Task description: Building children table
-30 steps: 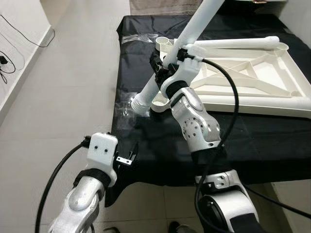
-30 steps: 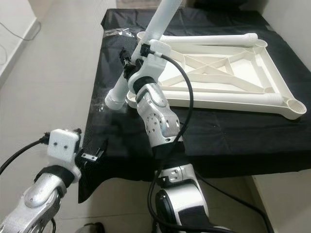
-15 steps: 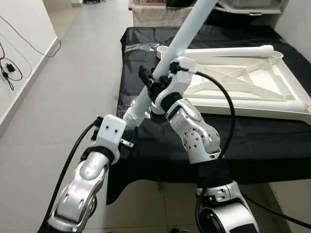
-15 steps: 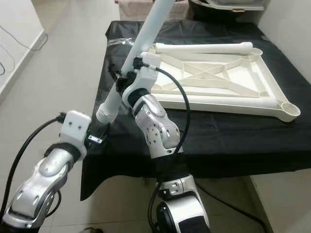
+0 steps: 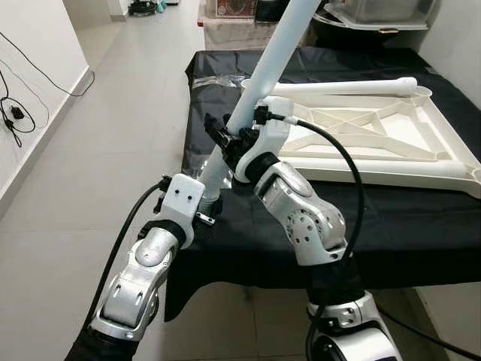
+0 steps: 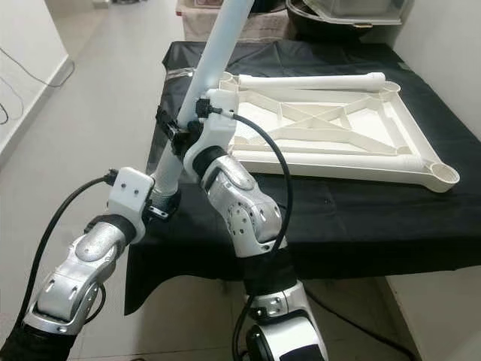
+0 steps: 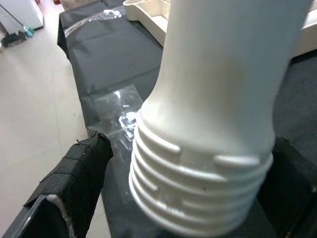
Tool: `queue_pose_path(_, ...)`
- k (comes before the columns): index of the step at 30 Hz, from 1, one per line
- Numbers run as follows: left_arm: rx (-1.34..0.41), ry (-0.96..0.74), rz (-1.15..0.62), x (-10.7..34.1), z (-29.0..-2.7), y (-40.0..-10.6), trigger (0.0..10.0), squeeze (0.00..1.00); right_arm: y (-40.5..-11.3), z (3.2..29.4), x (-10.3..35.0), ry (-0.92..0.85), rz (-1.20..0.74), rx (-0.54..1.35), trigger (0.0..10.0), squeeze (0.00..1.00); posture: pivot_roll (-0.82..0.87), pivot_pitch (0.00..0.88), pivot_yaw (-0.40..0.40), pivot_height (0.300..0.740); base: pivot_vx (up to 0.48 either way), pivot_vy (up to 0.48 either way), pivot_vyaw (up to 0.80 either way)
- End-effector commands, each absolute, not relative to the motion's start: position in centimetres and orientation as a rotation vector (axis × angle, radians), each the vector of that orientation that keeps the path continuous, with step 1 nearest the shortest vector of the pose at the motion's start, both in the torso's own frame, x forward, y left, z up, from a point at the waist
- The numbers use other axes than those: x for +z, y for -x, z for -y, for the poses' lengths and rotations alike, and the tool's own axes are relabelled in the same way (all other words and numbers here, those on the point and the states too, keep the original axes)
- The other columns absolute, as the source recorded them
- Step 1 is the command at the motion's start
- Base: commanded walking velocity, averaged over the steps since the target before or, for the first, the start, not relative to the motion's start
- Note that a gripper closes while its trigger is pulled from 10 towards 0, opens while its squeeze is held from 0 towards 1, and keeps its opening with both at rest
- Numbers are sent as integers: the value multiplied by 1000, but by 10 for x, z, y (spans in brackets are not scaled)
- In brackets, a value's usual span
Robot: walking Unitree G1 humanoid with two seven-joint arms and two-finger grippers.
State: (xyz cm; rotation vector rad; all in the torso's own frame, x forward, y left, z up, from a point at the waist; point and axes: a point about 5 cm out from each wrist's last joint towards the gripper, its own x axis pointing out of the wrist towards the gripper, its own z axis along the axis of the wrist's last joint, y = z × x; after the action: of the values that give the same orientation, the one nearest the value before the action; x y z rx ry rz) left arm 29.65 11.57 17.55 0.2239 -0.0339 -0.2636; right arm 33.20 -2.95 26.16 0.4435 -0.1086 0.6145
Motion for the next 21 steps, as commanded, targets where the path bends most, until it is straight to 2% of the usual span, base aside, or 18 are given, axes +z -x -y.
queue_pose_path(1,-265,-219,40,175,-116,-298,10000,0,-323,20,254,-495,81,646,10000,0,11,98,-6,740,0,0,0)
queue_pose_path(19,-325,-206,45,171,-97,-301,10000,0,-310,12,247,-496,35,692,10000,0,12,105,-1,740,0,0,0)
queue_pose_path(20,-329,-206,43,170,-97,-301,6118,0,-310,12,247,-495,35,695,10000,0,10,107,-1,740,0,0,0)
queue_pose_path(21,-330,-205,42,170,-97,-301,0,0,-310,11,248,-494,35,697,10000,0,11,107,0,740,0,0,0)
